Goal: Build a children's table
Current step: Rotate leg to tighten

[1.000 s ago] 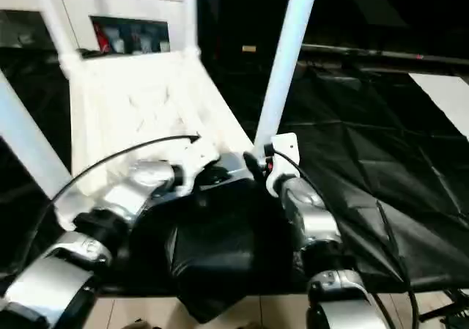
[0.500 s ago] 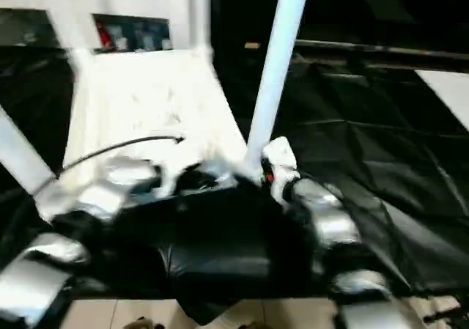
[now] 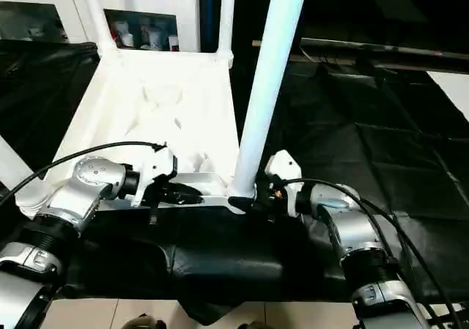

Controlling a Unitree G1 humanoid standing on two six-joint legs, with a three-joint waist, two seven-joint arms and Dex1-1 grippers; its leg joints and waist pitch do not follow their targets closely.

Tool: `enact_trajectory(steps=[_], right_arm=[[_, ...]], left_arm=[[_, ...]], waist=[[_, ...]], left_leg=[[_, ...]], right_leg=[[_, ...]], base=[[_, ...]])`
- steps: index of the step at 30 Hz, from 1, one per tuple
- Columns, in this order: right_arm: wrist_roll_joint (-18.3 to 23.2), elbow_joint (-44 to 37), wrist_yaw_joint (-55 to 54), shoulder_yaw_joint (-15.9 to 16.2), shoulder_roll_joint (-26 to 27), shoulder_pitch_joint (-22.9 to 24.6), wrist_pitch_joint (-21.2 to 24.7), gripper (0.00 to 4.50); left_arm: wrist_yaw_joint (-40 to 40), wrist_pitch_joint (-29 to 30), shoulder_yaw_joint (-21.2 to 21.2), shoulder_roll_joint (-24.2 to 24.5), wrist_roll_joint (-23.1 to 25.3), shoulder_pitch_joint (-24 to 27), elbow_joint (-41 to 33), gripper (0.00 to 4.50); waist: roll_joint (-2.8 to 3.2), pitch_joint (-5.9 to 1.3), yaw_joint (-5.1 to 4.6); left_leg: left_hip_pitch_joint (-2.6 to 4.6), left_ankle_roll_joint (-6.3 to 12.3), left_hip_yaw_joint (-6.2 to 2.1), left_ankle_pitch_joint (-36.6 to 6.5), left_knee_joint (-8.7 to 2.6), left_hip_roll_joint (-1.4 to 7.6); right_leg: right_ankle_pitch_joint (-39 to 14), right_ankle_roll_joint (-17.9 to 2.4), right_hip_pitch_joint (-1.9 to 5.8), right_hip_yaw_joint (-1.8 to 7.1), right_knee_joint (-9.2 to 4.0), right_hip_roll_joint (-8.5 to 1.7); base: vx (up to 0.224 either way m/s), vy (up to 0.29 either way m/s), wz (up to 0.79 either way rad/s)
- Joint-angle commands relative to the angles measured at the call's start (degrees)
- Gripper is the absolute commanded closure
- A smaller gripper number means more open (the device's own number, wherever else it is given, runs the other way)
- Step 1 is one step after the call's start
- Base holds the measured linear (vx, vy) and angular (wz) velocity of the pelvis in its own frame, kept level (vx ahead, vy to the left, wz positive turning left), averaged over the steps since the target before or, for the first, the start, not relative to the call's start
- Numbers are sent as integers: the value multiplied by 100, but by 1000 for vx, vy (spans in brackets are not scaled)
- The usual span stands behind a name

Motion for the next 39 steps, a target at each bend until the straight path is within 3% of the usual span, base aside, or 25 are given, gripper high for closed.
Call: enact_trajectory(steps=[1,8,11,13,14,16,19,20,21,22,23,24,25,27,31,33,36,39], right_arm=[[87,-175,68,1,-7,49,57,98],[-16,-57,-201,22,105,143,228,155],[-148,90,-546,14,185,139,374,170],[-270,352,-1184,-91,384,88,446,173],[-295,465,-1495,-162,497,60,473,173],[-292,862,-2909,-517,1074,-111,556,174],[-312,930,-3231,-567,1193,-158,568,175],[-487,1190,-4204,-578,1611,-345,558,175],[-558,1236,-4325,-513,1715,-389,523,175],[-609,1251,-4362,-471,1771,-411,504,175],[-647,1255,-4361,-421,1849,-436,452,175],[-692,1287,-4393,-402,1927,-472,376,175],[-719,1295,-4397,-389,1955,-485,313,175],[-707,1308,-4308,-450,1954,-541,87,119],[-641,1287,-4126,-482,1814,-585,-123,88],[-380,1105,-3388,-547,1501,-576,-160,88],[-320,1015,-2995,-518,1339,-552,-192,88],[-335,511,-1334,-70,538,-295,-466,88]], left_arm=[[-102,18,10,-51,-201,87,-171,450],[266,-83,-1,-105,-23,94,-119,450],[624,-155,-30,-161,162,51,11,450],[1195,-110,-33,-342,352,-43,225,450],[1415,-43,-23,-446,396,-83,299,450],[2179,217,-32,-955,519,-281,566,450],[2344,259,-31,-1073,534,-342,652,450],[2905,336,-29,-1514,582,-593,1005,450],[3045,330,-29,-1623,598,-661,1096,450],[3121,311,-25,-1680,612,-702,1155,450],[3122,274,-39,-1729,625,-741,1200,450],[3134,225,-43,-1777,659,-787,1270,450],[3132,198,-51,-1792,680,-804,1294,450],[3048,135,-65,-1758,715,-840,1324,450],[2848,55,-95,-1618,729,-832,1335,450],[2392,-24,-90,-1381,647,-747,1241,450],[2187,-99,-96,-1275,619,-706,1181,450],[943,-230,-164,-797,301,-410,687,450]], waist=[[-16,-342,21],[-25,-345,24],[-34,-310,1],[-40,-292,-18],[-34,-271,-39],[-20,-265,-94],[-49,-292,-153],[-24,-288,-171],[-9,-275,-201],[-27,-294,-202],[-8,-300,-187],[-13,-294,-179],[-27,-304,-178],[-18,-312,-167],[-33,-308,-161],[-34,-315,-156],[-35,-324,-144],[-49,-345,-95]], left_leg=[[34,343,-110,-872,-320,281],[29,360,-109,-816,-313,274],[44,270,-124,-1034,-335,271],[53,200,-132,-1168,-351,270],[86,116,-150,-1381,-371,269],[127,-97,-192,-1662,-400,280],[78,-95,-211,-1672,-397,258],[111,-46,-192,-1697,-379,260],[137,-88,-187,-1766,-378,239],[107,-83,-203,-1762,-377,226],[100,-60,-208,-1714,-383,235],[122,-9,-185,-1734,-370,237],[104,29,-183,-1687,-369,229],[91,79,-177,-1613,-370,238],[70,137,-176,-1589,-369,239],[61,171,-173,-1558,-365,239],[41,269,-164,-1384,-355,249],[28,395,-149,-1118,-330,266]], right_leg=[[-947,-1150,314,312,-412,-503],[-927,-1136,319,311,-408,-504],[-1469,-1005,293,311,-475,-520],[-1792,-913,275,311,-512,-525],[-2217,-805,251,307,-565,-533],[-2705,-690,210,304,-600,-549],[-2709,-596,255,298,-612,-558],[-2578,-634,198,324,-620,-549],[-2615,-655,165,319,-622,-520],[-2689,-621,224,303,-622,-536],[-2617,-608,234,309,-628,-546],[-2492,-613,193,323,-641,-532],[-2352,-650,213,328,-619,-531],[-2146,-710,228,332,-601,-535],[-2163,-747,240,324,-591,-534],[-2097,-769,257,323,-583,-531],[-1718,-895,278,328,-542,-533],[-1227,-1025,325,325,-485,-538]], base=[[0,0,0],[0,0,0],[0,0,0],[0,0,0],[0,0,0],[0,0,0],[0,0,0],[0,0,0],[0,0,0],[0,0,0],[0,0,0],[0,0,0],[0,0,0],[0,0,0],[0,0,0],[0,0,0],[0,0,0],[0,0,0]])
